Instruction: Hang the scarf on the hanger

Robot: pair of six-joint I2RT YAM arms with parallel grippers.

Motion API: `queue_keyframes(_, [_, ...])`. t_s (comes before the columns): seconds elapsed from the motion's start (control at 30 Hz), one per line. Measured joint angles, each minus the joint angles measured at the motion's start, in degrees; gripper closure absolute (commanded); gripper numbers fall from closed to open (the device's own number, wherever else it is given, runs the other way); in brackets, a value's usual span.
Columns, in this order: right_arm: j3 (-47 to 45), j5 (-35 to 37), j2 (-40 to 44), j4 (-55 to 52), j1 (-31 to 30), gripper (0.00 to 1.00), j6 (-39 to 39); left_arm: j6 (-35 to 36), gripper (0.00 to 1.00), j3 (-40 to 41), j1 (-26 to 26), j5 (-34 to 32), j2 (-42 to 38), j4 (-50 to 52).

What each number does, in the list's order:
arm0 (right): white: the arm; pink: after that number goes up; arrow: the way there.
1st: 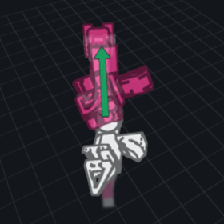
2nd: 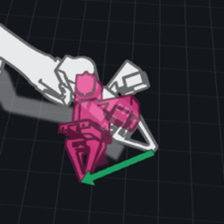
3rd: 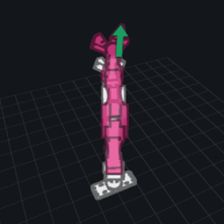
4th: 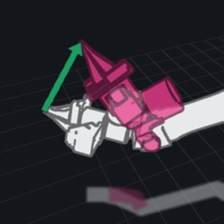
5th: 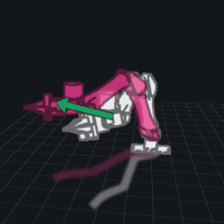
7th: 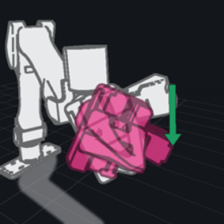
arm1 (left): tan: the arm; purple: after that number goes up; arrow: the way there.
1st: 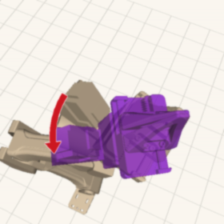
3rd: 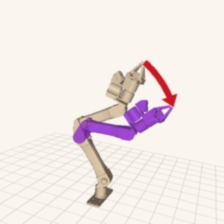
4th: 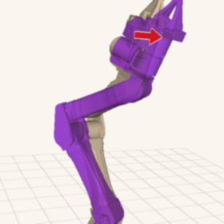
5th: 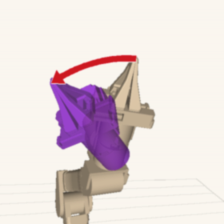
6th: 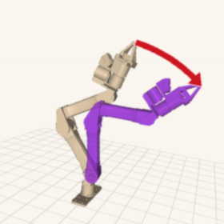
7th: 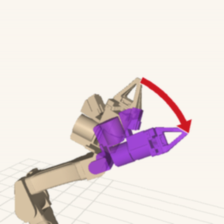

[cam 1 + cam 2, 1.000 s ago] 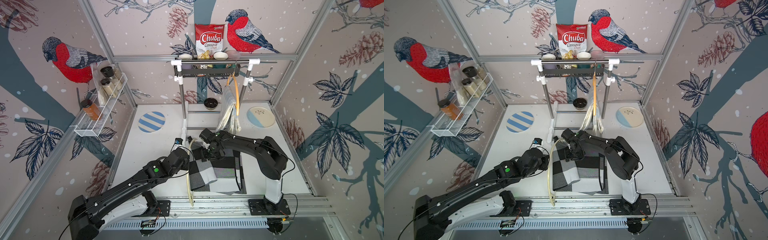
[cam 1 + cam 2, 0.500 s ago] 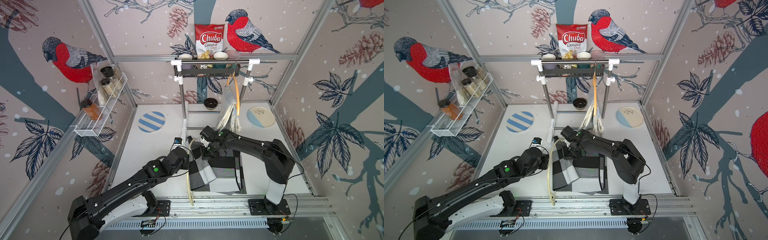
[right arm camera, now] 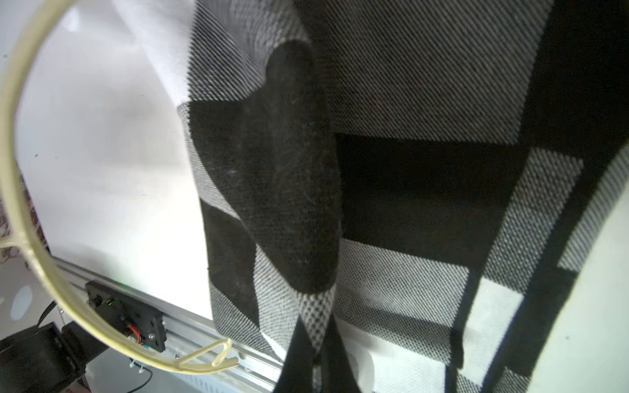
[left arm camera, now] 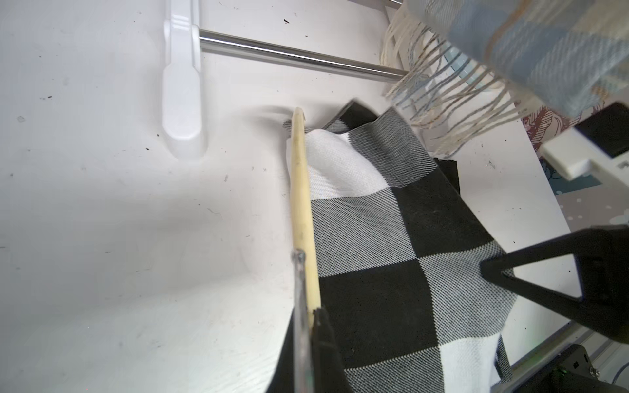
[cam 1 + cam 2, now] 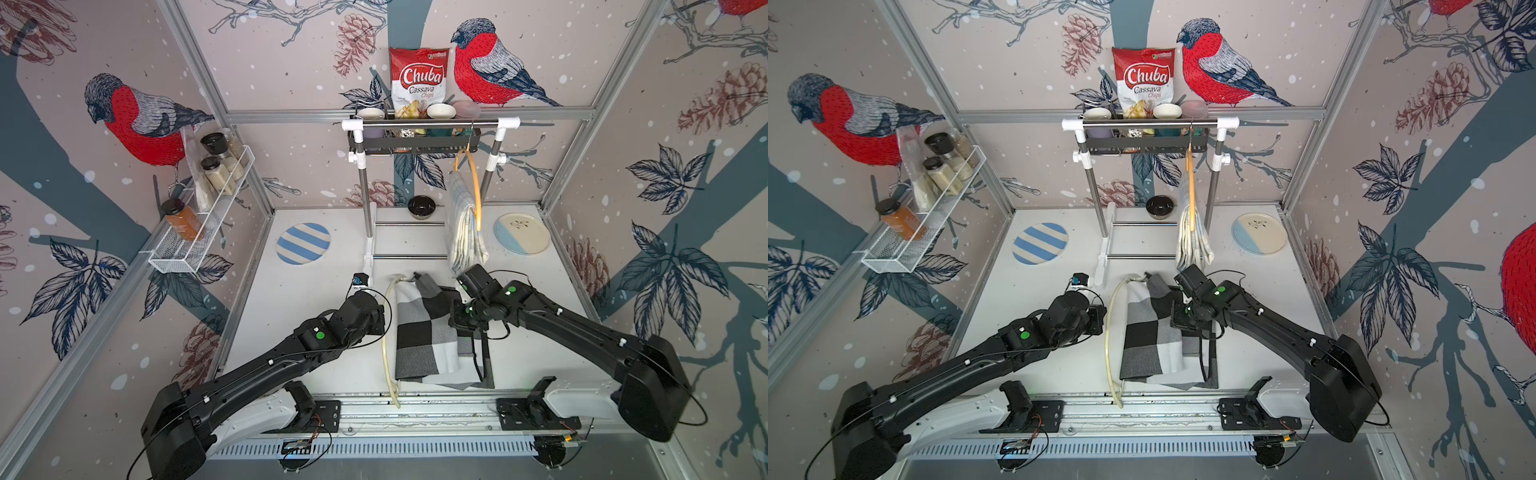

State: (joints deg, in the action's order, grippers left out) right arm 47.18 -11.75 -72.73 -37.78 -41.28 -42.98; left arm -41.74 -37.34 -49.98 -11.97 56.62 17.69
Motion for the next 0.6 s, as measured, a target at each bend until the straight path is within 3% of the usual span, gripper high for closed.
queue_keyframes(0.27, [-6.58,-1.33,-1.18,6.29,2.6,1.0,-2.16,0.85,1.0,-2.05,0.0,0.61,0.15,1.53])
queue_keyframes(0.6, [-5.05,-5.03,0.37,12.74,-0.66,1.0,-5.64,7.69,1.0,-22.05,1.92,1.29,-0.63,21.64])
